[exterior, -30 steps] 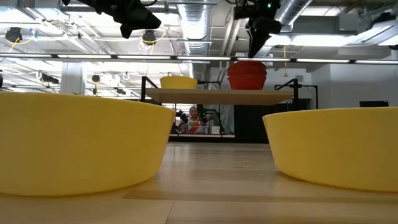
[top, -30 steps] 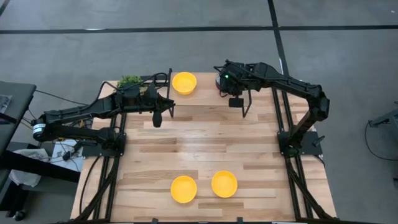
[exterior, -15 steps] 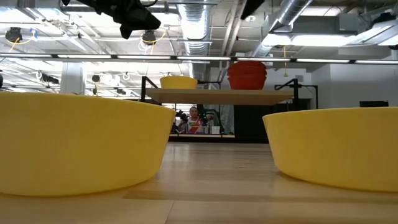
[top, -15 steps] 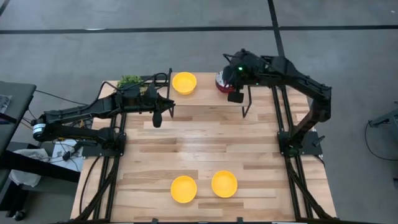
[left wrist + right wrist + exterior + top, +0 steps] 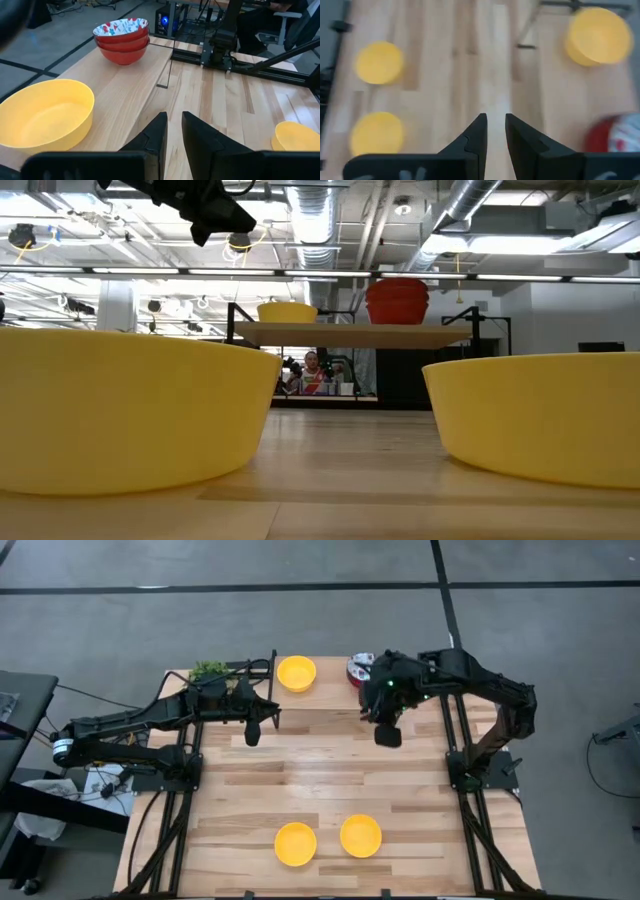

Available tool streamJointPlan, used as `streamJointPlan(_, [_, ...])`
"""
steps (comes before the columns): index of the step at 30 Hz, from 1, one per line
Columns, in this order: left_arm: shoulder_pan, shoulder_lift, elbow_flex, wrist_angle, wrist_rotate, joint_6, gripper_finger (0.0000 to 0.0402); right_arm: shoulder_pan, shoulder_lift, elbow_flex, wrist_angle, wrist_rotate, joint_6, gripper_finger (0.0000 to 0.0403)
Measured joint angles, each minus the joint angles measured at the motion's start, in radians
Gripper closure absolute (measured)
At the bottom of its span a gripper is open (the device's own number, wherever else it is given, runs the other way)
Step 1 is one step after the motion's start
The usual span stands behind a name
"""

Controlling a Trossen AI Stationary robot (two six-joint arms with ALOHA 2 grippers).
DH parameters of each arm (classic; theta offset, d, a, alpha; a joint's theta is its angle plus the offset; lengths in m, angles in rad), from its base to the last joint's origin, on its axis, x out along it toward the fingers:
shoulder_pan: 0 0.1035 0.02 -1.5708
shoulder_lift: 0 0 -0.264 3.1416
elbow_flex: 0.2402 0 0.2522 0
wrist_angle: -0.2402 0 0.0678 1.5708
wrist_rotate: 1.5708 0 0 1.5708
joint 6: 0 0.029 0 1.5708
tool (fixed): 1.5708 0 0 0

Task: Pick & Place Mini bowls
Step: Stack the left yellow bowl on top of the yellow bowl on the shelf

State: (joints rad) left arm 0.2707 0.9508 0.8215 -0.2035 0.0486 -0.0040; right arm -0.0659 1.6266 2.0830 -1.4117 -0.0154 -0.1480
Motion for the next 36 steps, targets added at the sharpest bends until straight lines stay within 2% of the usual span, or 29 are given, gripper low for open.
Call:
streamJointPlan(10, [-0.008,0.000,0.000,-0.037,0.011,-0.011,0.0344,0.141,-0.033,-0.004,-0.015,-0.014,0.170,0.0342])
streamJointPlan(15, [-0.031,0.000,0.000,-0.056,0.011,-0.038,0.0344,0.235,-0.098,-0.089,0.060,0.018,0.200,0.0342])
streamJointPlan(22, [-0.128,0.000,0.000,-0.059,0.011,-0.109,0.0344,0.300,-0.302,-0.402,0.301,0.127,0.195,0.0342])
streamJointPlan(28, [-0.234,0.000,0.000,-0.058,-0.079,-0.165,0.0344,0.303,-0.518,-0.744,0.570,0.128,0.249,0.0342])
streamJointPlan(36, [-0.418,0.040,0.000,-0.055,-0.093,-0.236,0.0344,0.371,-0.705,-1.102,0.780,0.129,0.360,0.0342])
